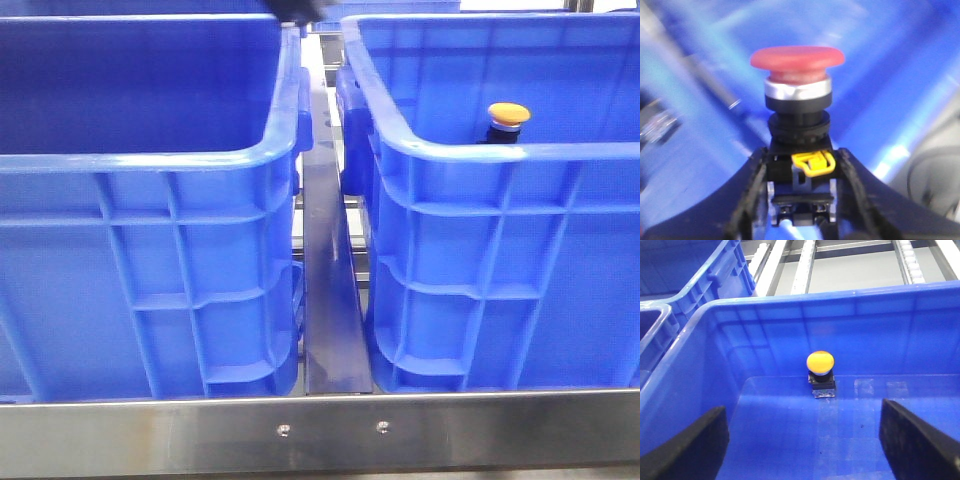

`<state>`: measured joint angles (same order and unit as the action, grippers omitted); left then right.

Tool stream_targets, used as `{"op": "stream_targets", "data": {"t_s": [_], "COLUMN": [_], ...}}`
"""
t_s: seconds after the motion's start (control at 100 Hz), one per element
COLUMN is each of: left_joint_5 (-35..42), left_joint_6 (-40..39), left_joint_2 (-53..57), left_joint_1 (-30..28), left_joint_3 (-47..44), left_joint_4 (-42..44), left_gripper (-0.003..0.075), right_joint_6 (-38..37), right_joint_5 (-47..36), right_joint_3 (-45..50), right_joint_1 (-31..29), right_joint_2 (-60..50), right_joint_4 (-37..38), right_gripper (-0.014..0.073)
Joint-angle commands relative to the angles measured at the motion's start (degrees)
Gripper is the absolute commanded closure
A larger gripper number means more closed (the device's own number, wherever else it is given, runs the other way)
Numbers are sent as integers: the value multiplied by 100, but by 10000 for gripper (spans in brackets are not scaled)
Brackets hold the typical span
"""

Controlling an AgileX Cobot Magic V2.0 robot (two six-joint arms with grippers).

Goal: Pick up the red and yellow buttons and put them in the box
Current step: 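Lift the red button with the left gripper toward the divider, then grasp the red button with the right gripper and open the left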

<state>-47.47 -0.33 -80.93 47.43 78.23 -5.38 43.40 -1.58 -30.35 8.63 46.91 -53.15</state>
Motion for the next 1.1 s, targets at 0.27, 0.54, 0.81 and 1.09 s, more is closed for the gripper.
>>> {"op": "stream_targets", "data": {"t_s": [0.27, 0.54, 0.81, 1.09], "left_joint_5": [324, 324, 324, 324], "left_joint_6": [507, 507, 507, 507], "left_joint_2": [198, 198, 198, 198], "left_joint_1": [170, 170, 170, 170], "left_joint_3": [169, 169, 169, 169], "left_joint_4": [-84, -84, -84, -84], "left_gripper": [604, 604, 604, 604], "right_joint_6": [43, -159, -578, -578], "right_joint_5": [591, 2846, 4471, 5429], "right_joint_3": [-562, -1717, -2239, -2518], "right_joint_1": [-16, -16, -16, -9], "right_joint_2": [-24, 612, 1582, 2364], "right_joint_4": [-101, -1560, -2684, -3156], "right_gripper": [-40, -41, -41, -38]}}
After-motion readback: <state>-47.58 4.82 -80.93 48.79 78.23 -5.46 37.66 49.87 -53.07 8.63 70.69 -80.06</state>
